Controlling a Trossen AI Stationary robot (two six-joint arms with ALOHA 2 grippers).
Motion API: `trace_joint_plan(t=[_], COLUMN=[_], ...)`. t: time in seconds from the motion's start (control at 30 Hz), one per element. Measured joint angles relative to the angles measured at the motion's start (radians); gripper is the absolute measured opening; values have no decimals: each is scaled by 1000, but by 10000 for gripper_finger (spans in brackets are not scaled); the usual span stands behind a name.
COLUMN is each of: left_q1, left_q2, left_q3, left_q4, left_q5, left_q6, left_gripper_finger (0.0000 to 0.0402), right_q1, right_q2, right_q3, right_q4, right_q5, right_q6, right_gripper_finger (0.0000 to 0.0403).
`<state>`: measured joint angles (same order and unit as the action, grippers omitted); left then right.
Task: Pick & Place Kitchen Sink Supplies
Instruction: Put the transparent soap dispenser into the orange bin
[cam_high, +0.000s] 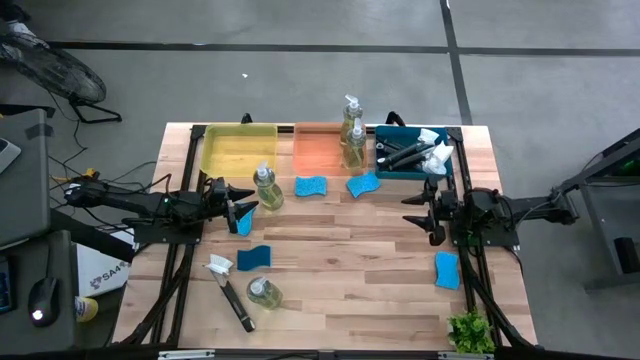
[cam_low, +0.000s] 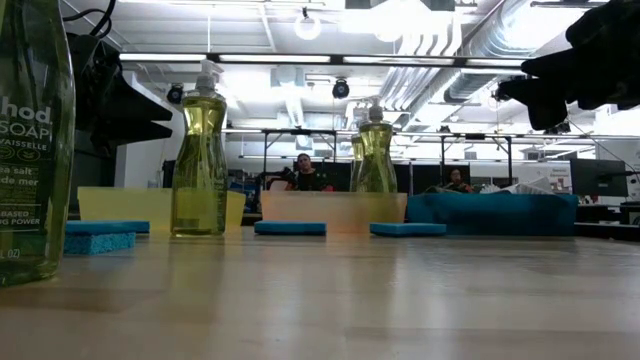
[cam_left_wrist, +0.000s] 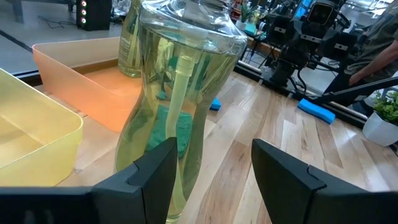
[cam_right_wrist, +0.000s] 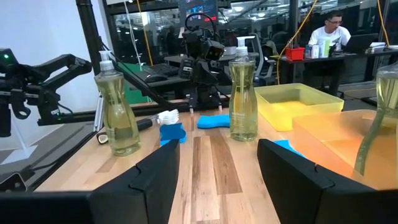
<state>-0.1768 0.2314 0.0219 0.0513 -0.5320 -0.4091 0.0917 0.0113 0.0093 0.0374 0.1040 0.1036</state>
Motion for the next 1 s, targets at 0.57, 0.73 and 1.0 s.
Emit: trace_joint_plan(t=[0.57, 0.73, 1.0], left_q1=[0, 0, 0], left_q2=[0, 0, 0], left_q3=[0, 0, 0], left_q4=[0, 0, 0], left_q5=[0, -18, 27], left_q6=[0, 0, 86], left_gripper_finger=[202, 202, 202], right_q1=[0, 0, 0], right_q2=[1, 1, 1], right_q3=[0, 0, -1], right_q4=[-2, -2, -2], right_q5=[0, 0, 1], right_q6=[0, 0, 0], right_gripper_finger=[210, 210, 210])
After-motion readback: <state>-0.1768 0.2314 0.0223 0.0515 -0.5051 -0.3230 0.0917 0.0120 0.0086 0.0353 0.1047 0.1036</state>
